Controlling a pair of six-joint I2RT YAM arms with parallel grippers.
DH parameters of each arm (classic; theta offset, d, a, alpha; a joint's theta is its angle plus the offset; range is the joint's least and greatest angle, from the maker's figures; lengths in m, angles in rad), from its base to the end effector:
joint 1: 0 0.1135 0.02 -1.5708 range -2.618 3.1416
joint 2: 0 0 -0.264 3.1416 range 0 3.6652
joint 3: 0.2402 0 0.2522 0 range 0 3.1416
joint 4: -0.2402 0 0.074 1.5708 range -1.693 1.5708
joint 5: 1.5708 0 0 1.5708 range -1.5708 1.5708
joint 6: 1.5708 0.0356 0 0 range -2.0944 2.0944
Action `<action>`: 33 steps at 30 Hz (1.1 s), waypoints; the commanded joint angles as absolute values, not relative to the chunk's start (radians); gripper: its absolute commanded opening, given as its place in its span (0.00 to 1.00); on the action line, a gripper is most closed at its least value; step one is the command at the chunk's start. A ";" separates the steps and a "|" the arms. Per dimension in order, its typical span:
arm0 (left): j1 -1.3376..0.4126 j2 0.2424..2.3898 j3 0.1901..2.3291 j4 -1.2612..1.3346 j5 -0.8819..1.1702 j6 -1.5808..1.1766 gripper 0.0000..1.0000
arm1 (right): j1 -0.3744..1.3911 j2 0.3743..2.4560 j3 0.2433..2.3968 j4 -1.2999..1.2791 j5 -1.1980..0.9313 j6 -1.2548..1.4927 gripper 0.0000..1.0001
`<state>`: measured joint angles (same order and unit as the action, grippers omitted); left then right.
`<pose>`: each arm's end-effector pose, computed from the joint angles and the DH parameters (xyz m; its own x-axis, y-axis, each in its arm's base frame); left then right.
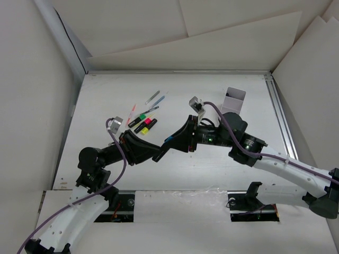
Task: Sort the stationery into containers
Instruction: Place the pen in the storage box.
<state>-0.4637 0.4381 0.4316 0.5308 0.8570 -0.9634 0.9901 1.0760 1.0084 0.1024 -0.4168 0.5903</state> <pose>0.0868 -0.0735 0.3326 -0.4655 -0.3683 -0.8048 0.8688 -0.0167 -0.4949 0.1249 0.2166 0.3929 -0.5332 0.1151 -0.8381 -0.8301 0.1195 0.5446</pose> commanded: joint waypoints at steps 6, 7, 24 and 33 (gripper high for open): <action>-0.466 0.430 0.426 0.586 0.853 -0.957 0.42 | 1.000 1.037 1.028 0.183 -0.253 0.595 0.15; -0.466 0.430 0.439 0.572 0.842 -0.957 0.49 | 1.000 1.028 1.043 0.148 -0.226 0.595 0.15; -0.466 0.495 0.566 0.202 0.520 -0.666 0.60 | 0.686 1.270 1.333 -0.379 0.587 0.583 0.10; -0.466 0.537 0.535 0.256 0.411 -0.659 0.59 | 0.440 1.440 1.442 -0.525 0.779 0.676 0.08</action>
